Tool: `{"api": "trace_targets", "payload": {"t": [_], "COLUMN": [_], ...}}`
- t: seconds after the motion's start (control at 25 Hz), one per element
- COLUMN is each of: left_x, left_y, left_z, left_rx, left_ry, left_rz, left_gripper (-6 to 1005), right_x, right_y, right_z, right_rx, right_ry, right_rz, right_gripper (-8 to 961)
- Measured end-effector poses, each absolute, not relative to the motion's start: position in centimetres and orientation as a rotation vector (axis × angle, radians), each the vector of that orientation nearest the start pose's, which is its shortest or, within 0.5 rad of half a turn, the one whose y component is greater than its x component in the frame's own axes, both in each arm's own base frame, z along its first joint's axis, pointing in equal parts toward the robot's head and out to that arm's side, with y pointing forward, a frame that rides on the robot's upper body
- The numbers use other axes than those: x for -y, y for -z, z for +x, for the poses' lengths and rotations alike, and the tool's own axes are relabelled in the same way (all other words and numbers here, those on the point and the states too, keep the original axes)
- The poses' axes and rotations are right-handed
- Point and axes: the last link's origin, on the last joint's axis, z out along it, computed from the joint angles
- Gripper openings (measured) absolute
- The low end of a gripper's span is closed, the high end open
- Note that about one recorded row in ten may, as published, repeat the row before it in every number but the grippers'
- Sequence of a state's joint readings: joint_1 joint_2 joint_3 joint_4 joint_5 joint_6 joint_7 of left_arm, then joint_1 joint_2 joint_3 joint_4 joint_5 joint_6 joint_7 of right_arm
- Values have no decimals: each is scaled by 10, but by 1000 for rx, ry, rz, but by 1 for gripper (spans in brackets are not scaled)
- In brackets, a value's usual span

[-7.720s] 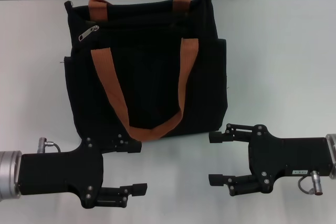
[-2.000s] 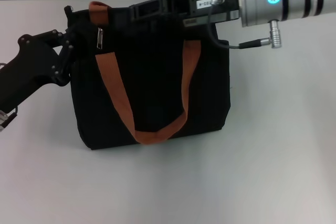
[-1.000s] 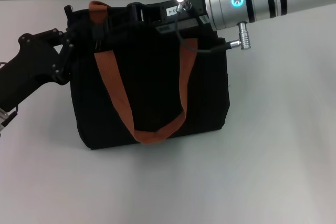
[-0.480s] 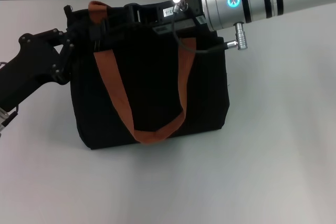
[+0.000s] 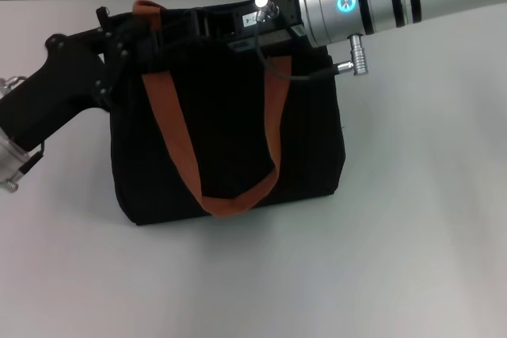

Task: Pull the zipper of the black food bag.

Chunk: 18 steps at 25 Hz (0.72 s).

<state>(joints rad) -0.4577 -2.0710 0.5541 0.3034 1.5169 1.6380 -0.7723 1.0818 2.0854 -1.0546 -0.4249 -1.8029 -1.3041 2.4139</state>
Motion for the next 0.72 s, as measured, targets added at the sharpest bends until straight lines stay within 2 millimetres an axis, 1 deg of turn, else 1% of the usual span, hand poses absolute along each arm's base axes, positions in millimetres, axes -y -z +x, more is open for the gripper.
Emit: {"api": "trace_targets", "payload": {"t": [0.08, 0.28, 0.52, 0.72], "left_x": [-313, -309, -307, -306], "left_y": [-9, -12, -14, -13], "left_z": [-271, -276, -279, -278], "left_rx": [287, 303, 305, 303], "left_ry": [1152, 1149, 1149, 1155], "left_rz": [-2174, -2152, -2144, -2149], "left_gripper": [25, 26, 26, 26], "right_x": [-407, -407, -409, -410], "right_y": [74, 74, 73, 78], "right_z": [69, 70, 69, 67], "right_rx": [-1645, -1643, -1628, -1589], "right_ry": [-635, -637, -642, -592], "right_rz": [-2785, -2780, -2771, -2781], "right_gripper": [389, 391, 383, 368]}}
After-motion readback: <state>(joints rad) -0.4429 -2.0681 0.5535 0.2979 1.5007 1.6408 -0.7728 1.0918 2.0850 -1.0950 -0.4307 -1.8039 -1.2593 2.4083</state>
